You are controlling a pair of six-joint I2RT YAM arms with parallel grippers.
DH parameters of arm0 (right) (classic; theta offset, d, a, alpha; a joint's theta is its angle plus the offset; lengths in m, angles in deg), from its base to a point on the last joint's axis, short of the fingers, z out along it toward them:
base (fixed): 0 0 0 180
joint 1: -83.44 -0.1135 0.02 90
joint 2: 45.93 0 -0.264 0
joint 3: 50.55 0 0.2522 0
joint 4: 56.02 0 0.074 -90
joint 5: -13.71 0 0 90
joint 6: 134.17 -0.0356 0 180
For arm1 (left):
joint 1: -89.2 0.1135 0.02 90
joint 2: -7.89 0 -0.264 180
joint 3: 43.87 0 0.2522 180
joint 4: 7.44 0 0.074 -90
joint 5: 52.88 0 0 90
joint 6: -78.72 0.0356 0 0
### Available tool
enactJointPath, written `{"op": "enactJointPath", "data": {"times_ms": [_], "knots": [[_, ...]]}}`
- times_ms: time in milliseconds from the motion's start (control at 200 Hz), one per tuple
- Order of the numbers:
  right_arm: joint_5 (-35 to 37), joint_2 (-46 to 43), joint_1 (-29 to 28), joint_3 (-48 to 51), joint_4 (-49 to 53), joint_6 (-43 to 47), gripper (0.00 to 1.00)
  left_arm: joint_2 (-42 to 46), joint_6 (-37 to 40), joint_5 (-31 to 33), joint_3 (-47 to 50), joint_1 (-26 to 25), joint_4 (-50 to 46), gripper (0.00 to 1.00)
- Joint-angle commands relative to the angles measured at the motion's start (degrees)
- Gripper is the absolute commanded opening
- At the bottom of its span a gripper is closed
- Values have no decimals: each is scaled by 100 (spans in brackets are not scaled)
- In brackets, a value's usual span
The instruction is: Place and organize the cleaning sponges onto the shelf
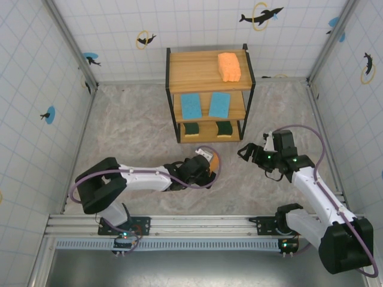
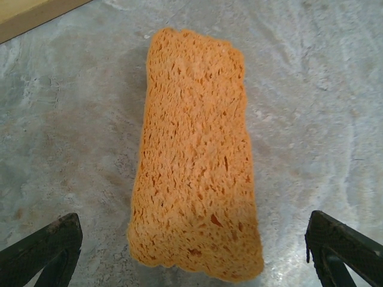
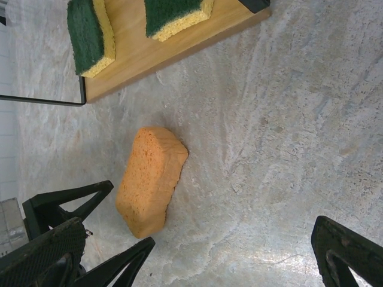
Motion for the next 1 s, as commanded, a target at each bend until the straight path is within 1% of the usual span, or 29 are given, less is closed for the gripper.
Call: {"op": "enactJointPath", "data": {"times_ms": [0,390,776,901,996], "knots": [[-103,-147,55,124,-1,64,99,-139,175,260,-216,-78,-135,97],[-168,-207,156,170,30,113,99,-580,149,463,-629,-210,-465,91],[-235,-196,232,196,25,155,99,-828,-26,739,-888,-258,-814,79],[-250,-192,243,205,19,153,99,-858,-35,804,-951,-266,-864,73],[-261,-199,247,205,20,160,99,-848,-64,829,-933,-263,-867,64]]}}
